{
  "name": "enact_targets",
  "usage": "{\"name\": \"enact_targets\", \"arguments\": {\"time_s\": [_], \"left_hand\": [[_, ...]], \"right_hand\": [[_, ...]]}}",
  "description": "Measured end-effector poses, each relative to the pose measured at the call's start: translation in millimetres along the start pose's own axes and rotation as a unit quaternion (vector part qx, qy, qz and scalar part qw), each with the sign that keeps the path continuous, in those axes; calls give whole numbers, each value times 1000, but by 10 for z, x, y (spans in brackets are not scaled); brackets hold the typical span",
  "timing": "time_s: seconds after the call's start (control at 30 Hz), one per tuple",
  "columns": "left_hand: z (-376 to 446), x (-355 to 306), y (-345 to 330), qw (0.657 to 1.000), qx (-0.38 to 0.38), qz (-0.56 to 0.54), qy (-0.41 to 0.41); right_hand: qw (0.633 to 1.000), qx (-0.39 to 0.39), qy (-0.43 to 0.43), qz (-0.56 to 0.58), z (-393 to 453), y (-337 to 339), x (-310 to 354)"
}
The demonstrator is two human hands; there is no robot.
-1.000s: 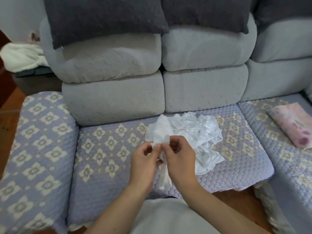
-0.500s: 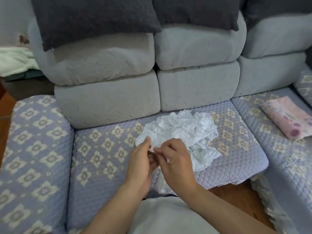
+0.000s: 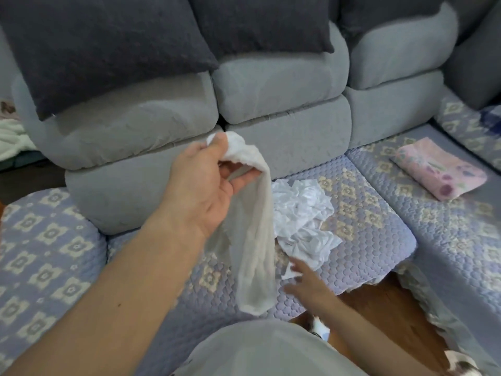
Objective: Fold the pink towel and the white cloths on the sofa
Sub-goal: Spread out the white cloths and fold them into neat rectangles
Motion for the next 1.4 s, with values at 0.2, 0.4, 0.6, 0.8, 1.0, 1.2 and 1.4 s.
{"name": "enact_targets", "arguments": {"time_s": [0.2,0.4,0.6,0.8,1.0,1.2,1.4], "left_hand": [[-133,-206,-527,995,7,-90,-35],[-107,-254,-655,991,17,-125,-42],[181,-491,-150,988,-31,-134,-71],[631,-310,704,984,-118,-131,-30],[869,95,1058,981,-126,-139,58],[1216,318,1079,980,-119,-101,121],[1290,516,785,985,-103,-45,128]], "right_hand": [[986,106,-7,126,-149,-674,80],[910,-161,-60,377,89,-31,98],[894,-375,-57,239,-1,1190,77],[870,-465,68,-150,-293,2050,675],[839,-372,171,-359,-501,2192,1039],[802,-265,277,-458,-874,2068,1090],[700,-175,280,-633,-906,2028,725]]}}
Point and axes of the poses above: each hand's wrist, its own z-axis towards the middle knuckle, its own y-axis out of the back of the hand, x = y × z, the point moved 10 cm from there along z, towards the middle knuckle, and after that the axes turned 4 degrees about z, right-handed, at the moved point
